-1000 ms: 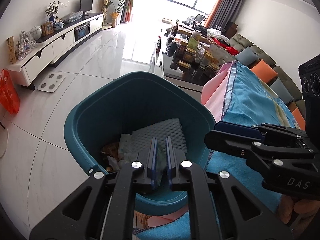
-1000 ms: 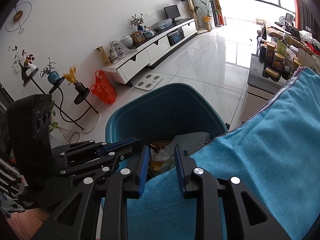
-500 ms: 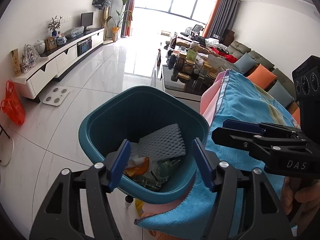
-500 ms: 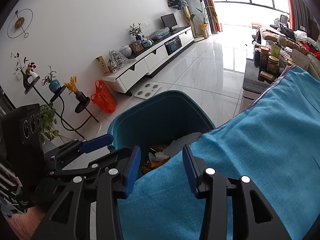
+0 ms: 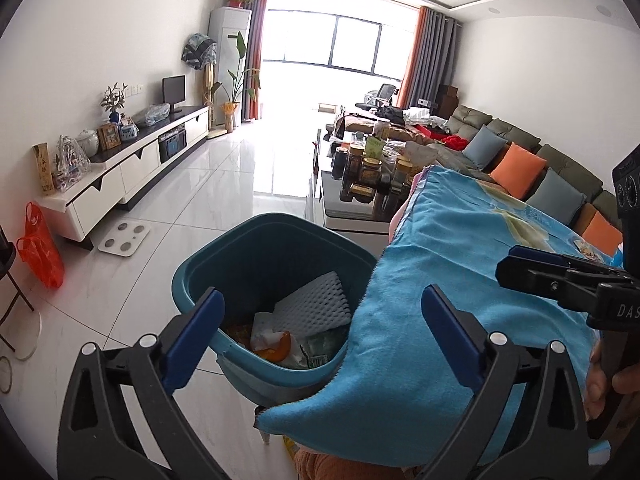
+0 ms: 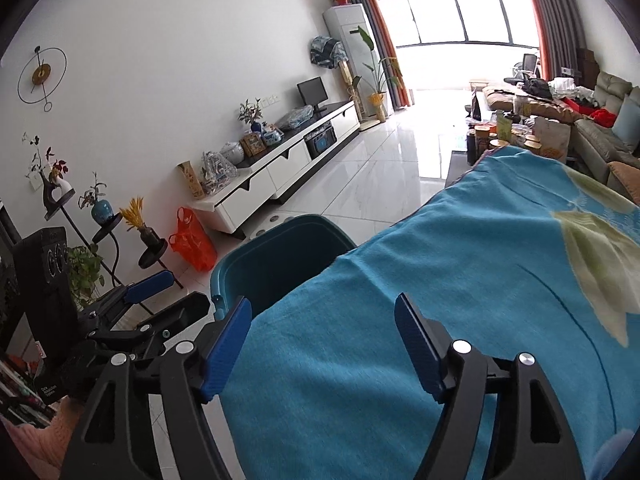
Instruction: Collect trash
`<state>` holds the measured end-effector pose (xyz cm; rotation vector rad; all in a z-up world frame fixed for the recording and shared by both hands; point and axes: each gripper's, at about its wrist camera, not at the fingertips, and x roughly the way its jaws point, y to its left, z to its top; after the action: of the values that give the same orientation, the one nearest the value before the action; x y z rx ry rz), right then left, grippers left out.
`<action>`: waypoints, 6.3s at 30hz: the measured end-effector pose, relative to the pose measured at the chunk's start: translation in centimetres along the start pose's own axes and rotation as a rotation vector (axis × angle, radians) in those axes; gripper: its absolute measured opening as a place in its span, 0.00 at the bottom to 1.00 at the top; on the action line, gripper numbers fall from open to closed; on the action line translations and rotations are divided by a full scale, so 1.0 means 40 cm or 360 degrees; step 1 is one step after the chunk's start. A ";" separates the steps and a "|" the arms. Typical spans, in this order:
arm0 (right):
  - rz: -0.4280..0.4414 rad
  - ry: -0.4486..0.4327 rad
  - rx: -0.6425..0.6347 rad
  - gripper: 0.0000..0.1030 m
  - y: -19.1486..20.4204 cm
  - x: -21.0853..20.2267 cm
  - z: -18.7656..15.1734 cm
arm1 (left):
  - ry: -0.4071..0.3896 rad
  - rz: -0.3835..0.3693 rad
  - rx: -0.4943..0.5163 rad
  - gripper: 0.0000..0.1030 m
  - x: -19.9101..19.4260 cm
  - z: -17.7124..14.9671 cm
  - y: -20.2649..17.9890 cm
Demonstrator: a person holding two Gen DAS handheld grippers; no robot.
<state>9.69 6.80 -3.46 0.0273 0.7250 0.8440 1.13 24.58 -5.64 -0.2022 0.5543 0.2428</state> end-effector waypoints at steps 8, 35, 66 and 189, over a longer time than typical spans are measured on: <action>-0.0278 -0.0206 0.0045 0.88 -0.068 -0.174 -0.099 | -0.0140 -0.0069 0.0093 0.94 -0.066 -0.011 -0.137; -0.1162 -0.0796 0.0282 0.93 -0.223 -0.592 -0.331 | -0.0542 -0.0434 0.0480 0.95 -0.182 -0.061 -0.605; -0.1305 -0.0876 0.0306 0.93 -0.219 -0.662 -0.348 | -0.0574 -0.0534 0.0498 0.95 -0.209 -0.079 -0.632; -0.1330 -0.0931 0.0276 0.93 -0.200 -0.669 -0.323 | -0.0620 -0.0462 0.0471 0.95 -0.206 -0.073 -0.636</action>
<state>-4.46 -20.34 -0.33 0.1127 0.2006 -0.0468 0.04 -1.80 -0.46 0.0544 0.1645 -0.0840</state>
